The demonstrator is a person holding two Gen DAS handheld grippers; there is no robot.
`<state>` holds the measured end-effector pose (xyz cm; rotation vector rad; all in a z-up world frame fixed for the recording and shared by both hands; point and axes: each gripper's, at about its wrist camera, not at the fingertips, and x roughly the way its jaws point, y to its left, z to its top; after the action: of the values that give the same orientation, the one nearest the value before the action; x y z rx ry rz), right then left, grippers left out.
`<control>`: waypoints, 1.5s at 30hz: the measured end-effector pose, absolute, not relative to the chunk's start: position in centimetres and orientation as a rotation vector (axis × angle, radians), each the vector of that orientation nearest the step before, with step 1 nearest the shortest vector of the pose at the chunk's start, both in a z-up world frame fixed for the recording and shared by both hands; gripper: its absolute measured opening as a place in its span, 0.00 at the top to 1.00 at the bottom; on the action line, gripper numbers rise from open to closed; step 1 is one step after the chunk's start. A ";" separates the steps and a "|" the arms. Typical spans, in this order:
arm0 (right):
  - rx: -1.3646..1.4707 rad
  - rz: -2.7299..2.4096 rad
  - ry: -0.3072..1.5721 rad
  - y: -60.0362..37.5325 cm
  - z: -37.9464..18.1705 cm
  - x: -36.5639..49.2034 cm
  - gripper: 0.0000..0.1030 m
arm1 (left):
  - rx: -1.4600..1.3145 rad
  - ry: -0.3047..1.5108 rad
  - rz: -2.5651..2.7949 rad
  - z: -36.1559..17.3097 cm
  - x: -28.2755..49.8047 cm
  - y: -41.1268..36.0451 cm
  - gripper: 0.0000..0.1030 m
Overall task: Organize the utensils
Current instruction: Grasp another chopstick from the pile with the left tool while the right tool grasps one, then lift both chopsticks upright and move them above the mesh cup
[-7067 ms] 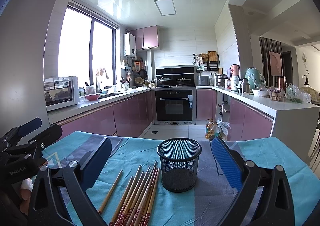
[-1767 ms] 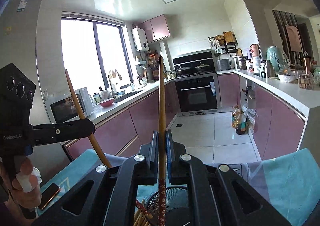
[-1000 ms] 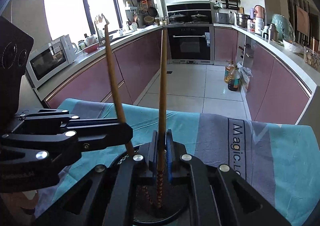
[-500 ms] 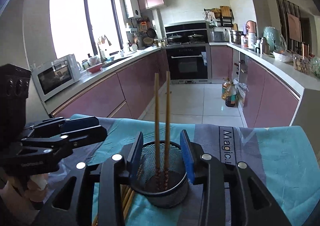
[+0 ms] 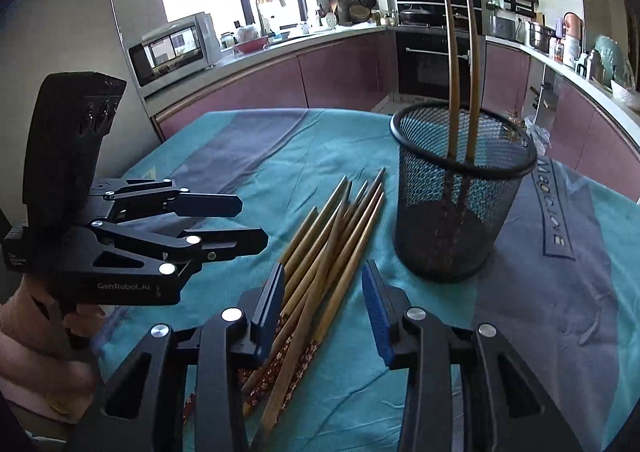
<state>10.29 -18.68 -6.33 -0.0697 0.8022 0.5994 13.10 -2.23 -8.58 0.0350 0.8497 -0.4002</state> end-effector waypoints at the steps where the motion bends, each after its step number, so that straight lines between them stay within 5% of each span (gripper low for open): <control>1: -0.074 0.603 0.815 -18.4 -6.7 10.3 0.66 | 0.029 0.866 -0.406 -9.1 12.8 -2.2 0.51; 21: -0.091 0.540 0.888 -16.2 -8.6 11.4 0.87 | 0.075 0.909 -0.416 -10.9 11.5 -3.4 0.54; 33: 0.002 0.531 0.914 -18.2 -9.0 11.4 0.94 | 0.096 0.918 -0.406 -11.0 12.3 -3.5 0.72; 37: 0.027 0.530 0.914 -18.8 -9.0 11.4 0.94 | 0.086 0.921 -0.388 -11.1 12.7 -3.0 0.86; 45: -0.014 0.518 0.913 -18.7 -8.8 11.6 0.94 | 0.090 0.925 -0.365 -11.2 13.1 -2.7 0.89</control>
<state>11.61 -18.69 -8.81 -0.0139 0.9130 0.5183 13.12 -2.67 -11.15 0.0898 0.9254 -0.3654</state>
